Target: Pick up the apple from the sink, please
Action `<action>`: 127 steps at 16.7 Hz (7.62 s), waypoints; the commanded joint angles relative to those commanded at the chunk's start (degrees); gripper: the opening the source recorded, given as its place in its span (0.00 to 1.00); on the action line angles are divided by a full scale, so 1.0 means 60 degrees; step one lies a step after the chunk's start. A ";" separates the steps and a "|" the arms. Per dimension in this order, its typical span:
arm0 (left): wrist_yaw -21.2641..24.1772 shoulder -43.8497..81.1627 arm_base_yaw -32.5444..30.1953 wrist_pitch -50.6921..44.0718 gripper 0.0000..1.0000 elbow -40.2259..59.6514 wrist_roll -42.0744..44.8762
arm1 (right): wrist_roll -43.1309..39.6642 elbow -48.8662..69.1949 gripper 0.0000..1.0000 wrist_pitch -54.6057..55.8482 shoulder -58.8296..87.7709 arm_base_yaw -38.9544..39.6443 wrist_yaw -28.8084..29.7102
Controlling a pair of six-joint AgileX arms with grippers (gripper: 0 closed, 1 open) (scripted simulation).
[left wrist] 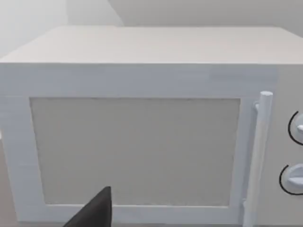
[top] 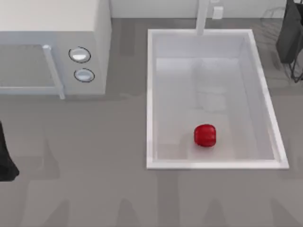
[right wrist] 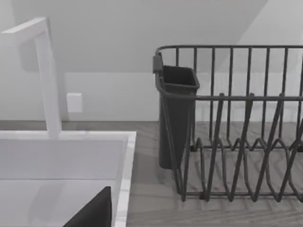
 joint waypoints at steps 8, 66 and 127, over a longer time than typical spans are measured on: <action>0.0000 0.0000 0.0000 0.0000 1.00 0.0000 0.0000 | 0.0000 0.0000 1.00 0.0000 0.0000 0.0000 0.0000; 0.0000 0.0000 0.0000 0.0000 1.00 0.0000 0.0000 | 0.4729 1.7476 1.00 -1.0646 2.1876 0.4494 0.0034; 0.0000 0.0000 0.0000 0.0000 1.00 0.0000 0.0000 | 0.4562 2.3580 0.00 -1.5887 2.2276 0.4448 0.0243</action>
